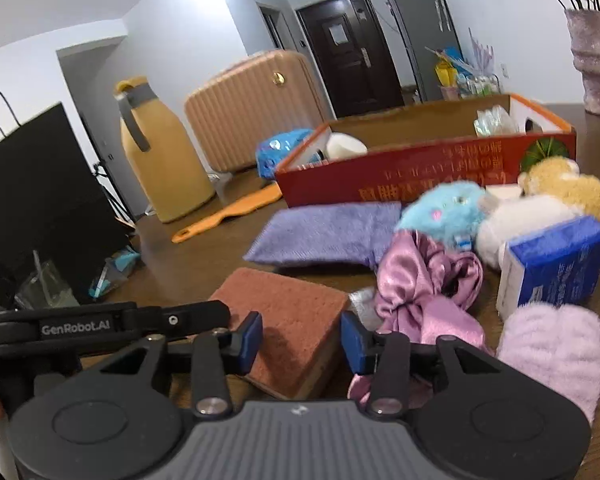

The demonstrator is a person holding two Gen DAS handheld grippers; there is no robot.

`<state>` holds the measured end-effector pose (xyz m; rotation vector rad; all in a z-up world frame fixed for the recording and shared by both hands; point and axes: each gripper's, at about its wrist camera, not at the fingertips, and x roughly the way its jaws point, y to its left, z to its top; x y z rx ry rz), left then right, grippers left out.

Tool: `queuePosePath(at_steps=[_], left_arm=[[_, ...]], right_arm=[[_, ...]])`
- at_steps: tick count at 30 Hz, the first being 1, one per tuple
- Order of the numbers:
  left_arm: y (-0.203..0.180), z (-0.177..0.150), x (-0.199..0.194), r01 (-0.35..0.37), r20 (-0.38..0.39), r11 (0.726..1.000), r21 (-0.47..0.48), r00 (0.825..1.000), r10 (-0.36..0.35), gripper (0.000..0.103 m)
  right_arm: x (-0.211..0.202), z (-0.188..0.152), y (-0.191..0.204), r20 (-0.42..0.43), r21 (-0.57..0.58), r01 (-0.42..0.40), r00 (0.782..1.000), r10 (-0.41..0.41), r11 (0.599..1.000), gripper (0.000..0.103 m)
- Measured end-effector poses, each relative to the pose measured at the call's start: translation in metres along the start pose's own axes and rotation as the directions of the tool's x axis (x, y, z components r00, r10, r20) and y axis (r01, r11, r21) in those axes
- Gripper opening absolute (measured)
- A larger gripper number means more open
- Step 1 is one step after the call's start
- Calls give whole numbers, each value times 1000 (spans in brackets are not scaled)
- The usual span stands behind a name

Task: Organize soft objects
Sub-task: 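Grasp the brown scouring pad with the left tool, then lower the scouring pad into the cardboard box and open the left tool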

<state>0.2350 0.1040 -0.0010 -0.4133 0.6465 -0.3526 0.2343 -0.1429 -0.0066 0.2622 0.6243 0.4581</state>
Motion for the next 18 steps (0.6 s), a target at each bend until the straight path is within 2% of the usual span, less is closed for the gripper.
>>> queuePosePath(at_steps=[5, 9, 11, 14, 18], left_arm=[[-17, 14, -14, 19, 57, 999, 30, 998, -21, 34], [-28, 53, -1, 63, 101, 997, 44, 993, -67, 34], [-32, 81, 17, 68, 126, 996, 65, 989, -76, 34], [-39, 121, 54, 33, 122, 996, 87, 992, -44, 34], [-34, 154, 110, -26, 58, 997, 68, 998, 22, 34]], right_arm=[[-20, 16, 4, 57, -18, -22, 998, 23, 1000, 41], [-28, 55, 4, 147, -73, -21, 989, 32, 997, 41], [-20, 82, -1, 163, -112, -12, 986, 30, 994, 41], [11, 129, -18, 147, -111, -16, 989, 32, 994, 41], [74, 185, -57, 45, -48, -28, 999, 30, 998, 41]])
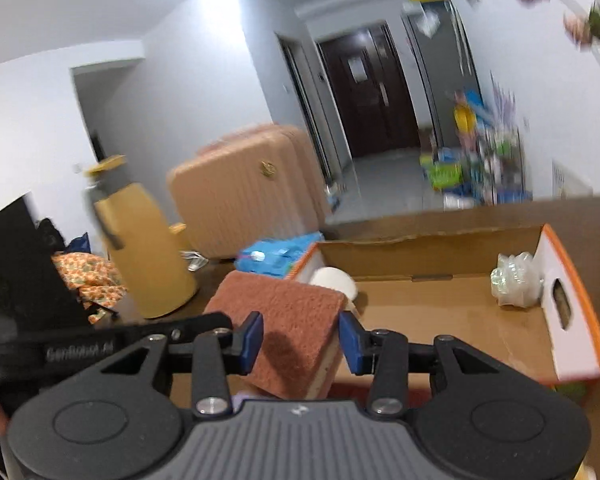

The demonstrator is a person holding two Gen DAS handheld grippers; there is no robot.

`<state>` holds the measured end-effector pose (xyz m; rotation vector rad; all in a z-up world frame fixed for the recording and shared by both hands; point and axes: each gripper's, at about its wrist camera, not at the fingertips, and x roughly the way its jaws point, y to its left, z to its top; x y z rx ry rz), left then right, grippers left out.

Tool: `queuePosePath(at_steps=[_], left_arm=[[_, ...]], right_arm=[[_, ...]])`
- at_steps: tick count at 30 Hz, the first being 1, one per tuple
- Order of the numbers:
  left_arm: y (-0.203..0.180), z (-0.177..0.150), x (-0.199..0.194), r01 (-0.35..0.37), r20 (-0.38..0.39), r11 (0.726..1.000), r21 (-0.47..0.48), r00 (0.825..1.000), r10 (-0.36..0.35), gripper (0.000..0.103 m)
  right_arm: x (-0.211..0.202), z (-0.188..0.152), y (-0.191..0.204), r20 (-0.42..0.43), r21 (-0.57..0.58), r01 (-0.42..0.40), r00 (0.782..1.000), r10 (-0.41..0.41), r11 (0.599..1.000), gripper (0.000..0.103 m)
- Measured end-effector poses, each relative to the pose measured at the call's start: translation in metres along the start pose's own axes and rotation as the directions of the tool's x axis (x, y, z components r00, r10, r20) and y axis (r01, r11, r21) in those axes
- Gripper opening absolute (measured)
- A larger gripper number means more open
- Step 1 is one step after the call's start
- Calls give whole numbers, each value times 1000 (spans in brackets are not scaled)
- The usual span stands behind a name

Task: Organize soft objects
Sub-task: 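Lower the scouring pad into the cardboard box and open the left tool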

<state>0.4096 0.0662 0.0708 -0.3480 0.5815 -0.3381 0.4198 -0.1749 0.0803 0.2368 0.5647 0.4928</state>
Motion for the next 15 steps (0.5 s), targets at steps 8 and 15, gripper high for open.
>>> queuePosePath(at_steps=[8, 15], left_arm=[[7, -12, 63, -117, -116, 988, 97, 985, 128, 34], [-9, -17, 43, -156, -47, 966, 206, 985, 169, 43]], right_arm=[[99, 13, -46, -200, 35, 14, 980, -7, 999, 41], [134, -6, -44, -338, 45, -14, 941, 28, 999, 41]])
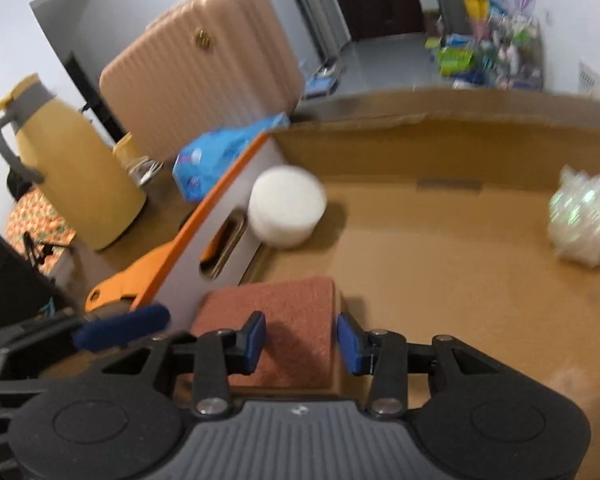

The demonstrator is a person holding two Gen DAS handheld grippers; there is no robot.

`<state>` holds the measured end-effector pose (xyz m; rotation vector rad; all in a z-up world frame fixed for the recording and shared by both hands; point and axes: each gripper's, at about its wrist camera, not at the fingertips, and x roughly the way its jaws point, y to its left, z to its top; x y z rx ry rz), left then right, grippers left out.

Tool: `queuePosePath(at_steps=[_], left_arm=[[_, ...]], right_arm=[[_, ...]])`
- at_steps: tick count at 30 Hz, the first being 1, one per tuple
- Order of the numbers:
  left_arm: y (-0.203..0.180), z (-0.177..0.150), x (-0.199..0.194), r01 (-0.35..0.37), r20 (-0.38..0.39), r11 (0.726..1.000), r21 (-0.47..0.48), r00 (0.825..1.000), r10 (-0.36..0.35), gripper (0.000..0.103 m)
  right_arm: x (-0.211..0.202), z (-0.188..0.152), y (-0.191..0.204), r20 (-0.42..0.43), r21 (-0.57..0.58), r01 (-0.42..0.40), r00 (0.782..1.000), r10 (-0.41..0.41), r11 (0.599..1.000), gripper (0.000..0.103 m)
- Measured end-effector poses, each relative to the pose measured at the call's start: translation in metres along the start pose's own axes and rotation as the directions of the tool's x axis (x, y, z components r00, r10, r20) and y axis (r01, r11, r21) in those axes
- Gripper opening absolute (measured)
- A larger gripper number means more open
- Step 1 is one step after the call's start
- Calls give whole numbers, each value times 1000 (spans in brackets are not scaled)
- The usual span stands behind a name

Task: Organize soft objects
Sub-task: 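Lower the scouring pad into the cardboard box and open the left tool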

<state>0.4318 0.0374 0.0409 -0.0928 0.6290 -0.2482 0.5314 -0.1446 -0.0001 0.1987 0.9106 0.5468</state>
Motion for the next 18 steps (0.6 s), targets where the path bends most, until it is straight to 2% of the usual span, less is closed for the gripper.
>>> queuePosePath(at_steps=[2, 5, 10, 15, 17, 18], left_arm=[[0, 0, -10, -3, 22, 1000, 6, 1000, 3, 44], [1, 4, -28, -9, 40, 1000, 0, 999, 9, 44], [-9, 13, -77, -38, 129, 999, 37, 991, 32, 48], [-24, 13, -129, -53, 221, 997, 55, 975, 40, 55], [-33, 9, -145, -66, 250, 996, 63, 967, 48, 61], [-37, 4, -153, -75, 272, 995, 65, 961, 55, 69]], right_arm=[[-2, -3, 7, 9, -33, 5, 1000, -5, 999, 45], [-23, -5, 10, 42, -34, -19, 999, 21, 999, 46], [-89, -7, 19, 145, -64, 27, 989, -18, 998, 58], [-167, -23, 26, 261, -113, 111, 962, -78, 987, 62], [-198, -35, 28, 313, -129, 156, 943, -109, 979, 67], [-210, -42, 27, 334, -127, 172, 935, -121, 977, 69]])
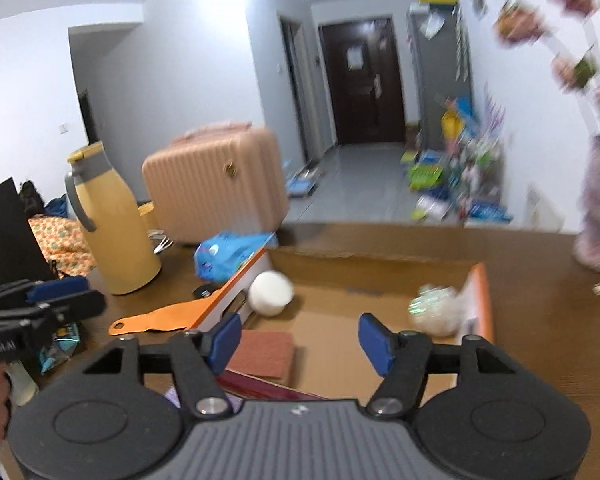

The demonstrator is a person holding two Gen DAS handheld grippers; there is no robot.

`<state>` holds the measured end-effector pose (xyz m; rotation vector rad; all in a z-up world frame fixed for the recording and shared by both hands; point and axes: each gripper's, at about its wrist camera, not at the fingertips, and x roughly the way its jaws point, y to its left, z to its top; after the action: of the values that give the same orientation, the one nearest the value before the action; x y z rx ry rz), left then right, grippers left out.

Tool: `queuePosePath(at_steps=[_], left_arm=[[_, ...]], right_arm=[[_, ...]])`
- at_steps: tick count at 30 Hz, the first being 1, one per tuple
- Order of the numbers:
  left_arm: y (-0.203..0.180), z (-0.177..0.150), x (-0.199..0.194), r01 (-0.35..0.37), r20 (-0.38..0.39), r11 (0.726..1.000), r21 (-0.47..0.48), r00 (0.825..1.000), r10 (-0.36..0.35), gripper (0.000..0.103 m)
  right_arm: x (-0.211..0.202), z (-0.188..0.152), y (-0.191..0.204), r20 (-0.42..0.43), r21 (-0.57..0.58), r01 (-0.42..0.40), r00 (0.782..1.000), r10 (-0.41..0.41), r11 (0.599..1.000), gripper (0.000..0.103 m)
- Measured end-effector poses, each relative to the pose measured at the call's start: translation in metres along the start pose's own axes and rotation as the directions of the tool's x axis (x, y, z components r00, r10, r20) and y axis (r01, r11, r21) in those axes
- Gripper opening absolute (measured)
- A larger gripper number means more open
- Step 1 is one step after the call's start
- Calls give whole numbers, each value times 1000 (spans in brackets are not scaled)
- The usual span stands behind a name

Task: Organize soft objects
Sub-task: 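Lower the scouring pad into the cardboard box and open the left tool, then move the left tool back over the pile of soft items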

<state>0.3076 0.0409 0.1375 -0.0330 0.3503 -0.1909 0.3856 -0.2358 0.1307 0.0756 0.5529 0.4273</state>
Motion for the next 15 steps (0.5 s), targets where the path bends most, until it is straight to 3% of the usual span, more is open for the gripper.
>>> queuePosePath(at_steps=[1, 4, 7, 10, 15], left_arm=[[-4, -4, -10, -8, 33, 1000, 2, 999, 8, 76], [-16, -19, -34, -33, 131, 999, 1, 991, 33, 84], [-28, -32, -51, -58, 209, 998, -7, 976, 58, 93], [-40, -37, -65, -75, 226, 997, 3, 971, 73, 94], [-50, -47, -86, -82, 204, 997, -13, 976, 83, 97]], right_arm=[[-15, -5, -2, 25, 5, 19, 1000, -19, 1000, 70], [-51, -23, -10, 85, 2, 72, 994, -72, 997, 75], [-84, -47, -9, 226, -22, 150, 964, -141, 988, 92], [-108, -62, -6, 325, -38, 218, 926, -194, 975, 94], [-129, -79, -2, 362, -40, 242, 908, -212, 969, 94]])
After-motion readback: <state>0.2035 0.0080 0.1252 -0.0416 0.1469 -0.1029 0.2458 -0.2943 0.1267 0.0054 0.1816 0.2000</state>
